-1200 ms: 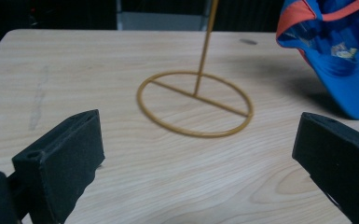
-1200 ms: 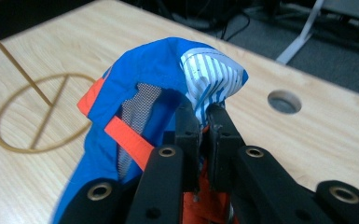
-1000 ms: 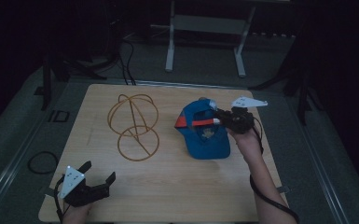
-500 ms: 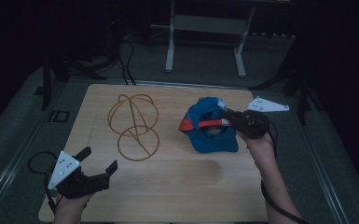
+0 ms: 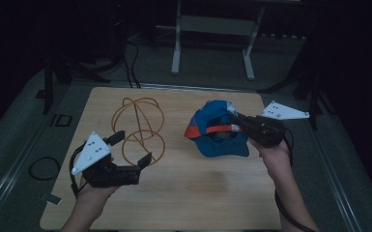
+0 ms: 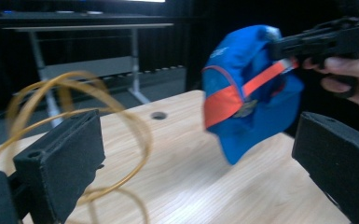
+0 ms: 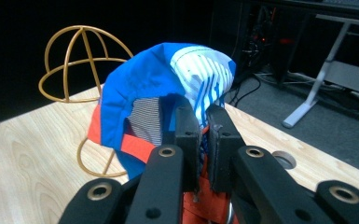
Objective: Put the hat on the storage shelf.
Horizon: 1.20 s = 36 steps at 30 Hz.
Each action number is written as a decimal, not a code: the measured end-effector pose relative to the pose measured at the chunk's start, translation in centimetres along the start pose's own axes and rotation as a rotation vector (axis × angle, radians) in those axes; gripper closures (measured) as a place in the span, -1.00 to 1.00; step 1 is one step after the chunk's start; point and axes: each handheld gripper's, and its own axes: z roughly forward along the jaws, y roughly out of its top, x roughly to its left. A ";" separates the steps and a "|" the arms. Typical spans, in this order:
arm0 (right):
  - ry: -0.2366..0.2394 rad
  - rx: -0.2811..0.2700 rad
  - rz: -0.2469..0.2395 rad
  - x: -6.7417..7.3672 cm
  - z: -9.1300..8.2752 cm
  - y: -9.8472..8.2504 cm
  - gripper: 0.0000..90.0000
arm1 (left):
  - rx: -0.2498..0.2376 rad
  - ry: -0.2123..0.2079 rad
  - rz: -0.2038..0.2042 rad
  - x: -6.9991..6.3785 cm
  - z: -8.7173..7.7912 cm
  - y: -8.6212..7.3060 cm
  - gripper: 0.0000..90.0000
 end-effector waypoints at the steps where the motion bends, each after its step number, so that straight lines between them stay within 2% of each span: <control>1: -0.003 0.003 -0.001 0.1 0.0 0.0 0.88 | -0.001 -0.014 0.009 -0.3 0.5 0.3 -0.91; 4: 0.005 -0.002 -0.002 0.4 -0.2 0.1 0.88 | 0.018 -0.036 0.047 -1.1 2.2 1.1 -0.91; 8: 0.018 -0.013 -0.007 0.7 -0.6 0.2 0.88 | 0.039 -0.066 0.063 -1.6 4.4 1.6 -0.90; 10: 0.019 -0.014 -0.006 0.8 -0.6 0.2 0.88 | 0.045 -0.070 0.060 -1.6 5.0 1.7 -0.89; 11: 0.025 -0.015 -0.008 0.9 -0.7 0.2 0.88 | 0.053 -0.087 0.050 -1.7 6.0 1.9 -0.89; 13: 0.030 -0.014 -0.017 1.2 -0.7 0.1 0.88 | 0.063 -0.096 0.062 -1.8 7.1 2.1 -0.87; 19: 0.050 -0.010 -0.033 1.8 -0.7 0.0 0.88 | 0.105 -0.076 0.084 -1.6 10.1 2.2 -0.78; 23: 0.063 -0.006 -0.037 2.1 -0.4 -0.2 0.88 | 0.130 -0.115 0.084 -1.8 11.7 2.2 -0.69; 26: 0.068 0.001 -0.037 2.3 -0.1 -0.5 0.88 | 0.147 -0.142 0.090 -2.3 12.8 2.2 -0.60; 27: 0.072 0.000 -0.032 2.3 0.0 -0.7 0.88 | 0.152 -0.146 0.092 -2.4 13.2 2.1 -0.50; 29: 0.077 0.004 -0.032 2.4 0.2 -0.9 0.88 | 0.165 -0.155 0.081 -2.4 13.9 1.9 -0.44; 30: 0.077 0.004 -0.032 2.5 0.2 -1.0 0.88 | 0.176 -0.151 0.081 -2.5 14.3 1.8 -0.34; 34: 0.072 0.004 -0.036 2.6 0.3 -1.2 0.88 | 0.245 -0.135 0.090 -2.9 15.4 1.3 -0.18; 36: 0.074 0.006 -0.033 2.5 0.2 -1.3 0.88 | 0.268 -0.125 0.087 -2.9 15.8 1.1 -0.03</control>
